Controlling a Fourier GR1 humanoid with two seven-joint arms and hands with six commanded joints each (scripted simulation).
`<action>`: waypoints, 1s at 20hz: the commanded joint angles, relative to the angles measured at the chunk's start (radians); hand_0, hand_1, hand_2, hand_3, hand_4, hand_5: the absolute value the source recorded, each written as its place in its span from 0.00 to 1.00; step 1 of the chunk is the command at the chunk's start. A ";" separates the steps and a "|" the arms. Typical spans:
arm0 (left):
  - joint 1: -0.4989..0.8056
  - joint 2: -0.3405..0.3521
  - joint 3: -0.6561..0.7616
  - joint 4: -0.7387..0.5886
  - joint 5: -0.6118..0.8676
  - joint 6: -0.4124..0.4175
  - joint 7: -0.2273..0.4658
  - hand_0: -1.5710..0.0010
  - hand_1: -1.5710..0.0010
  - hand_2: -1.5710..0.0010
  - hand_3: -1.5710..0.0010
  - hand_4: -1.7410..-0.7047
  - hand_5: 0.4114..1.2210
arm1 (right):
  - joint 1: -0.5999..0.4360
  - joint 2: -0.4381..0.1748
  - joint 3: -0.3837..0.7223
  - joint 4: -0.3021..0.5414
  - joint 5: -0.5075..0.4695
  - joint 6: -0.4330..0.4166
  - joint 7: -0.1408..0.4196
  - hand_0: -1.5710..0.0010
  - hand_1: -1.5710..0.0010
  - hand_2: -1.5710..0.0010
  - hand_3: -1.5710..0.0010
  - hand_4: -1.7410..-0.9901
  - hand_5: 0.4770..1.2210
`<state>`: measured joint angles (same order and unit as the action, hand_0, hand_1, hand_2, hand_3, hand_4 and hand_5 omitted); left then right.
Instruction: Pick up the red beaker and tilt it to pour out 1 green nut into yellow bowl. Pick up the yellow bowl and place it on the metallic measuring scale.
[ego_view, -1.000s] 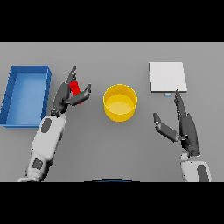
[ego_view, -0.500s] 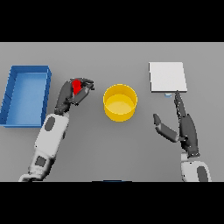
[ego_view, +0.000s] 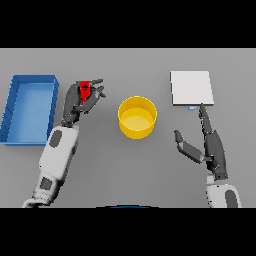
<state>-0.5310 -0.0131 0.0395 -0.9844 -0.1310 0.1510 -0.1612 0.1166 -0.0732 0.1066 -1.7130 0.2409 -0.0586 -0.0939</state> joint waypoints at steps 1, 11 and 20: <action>-0.001 0.004 -0.017 -0.017 -0.012 0.003 0.007 0.02 0.02 0.02 0.02 0.03 0.87 | 0.013 0.004 0.007 -0.005 0.006 -0.002 -0.007 1.00 1.00 1.00 1.00 0.64 0.24; -0.058 0.158 -0.254 -0.148 -0.202 -0.080 0.261 0.00 0.00 0.00 0.01 0.01 0.86 | 0.007 0.000 0.009 -0.006 0.027 -0.012 0.007 1.00 1.00 1.00 1.00 0.65 0.27; -0.217 0.274 -0.519 -0.076 -0.503 -0.131 0.401 0.00 0.00 0.00 0.00 0.00 0.91 | 0.018 0.006 0.018 -0.035 0.015 0.004 0.033 1.00 1.00 1.00 1.00 0.64 0.29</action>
<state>-0.7478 0.2606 -0.4791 -1.0610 -0.6319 0.0200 0.2393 0.1348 -0.0670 0.1248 -1.7476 0.2563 -0.0545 -0.0629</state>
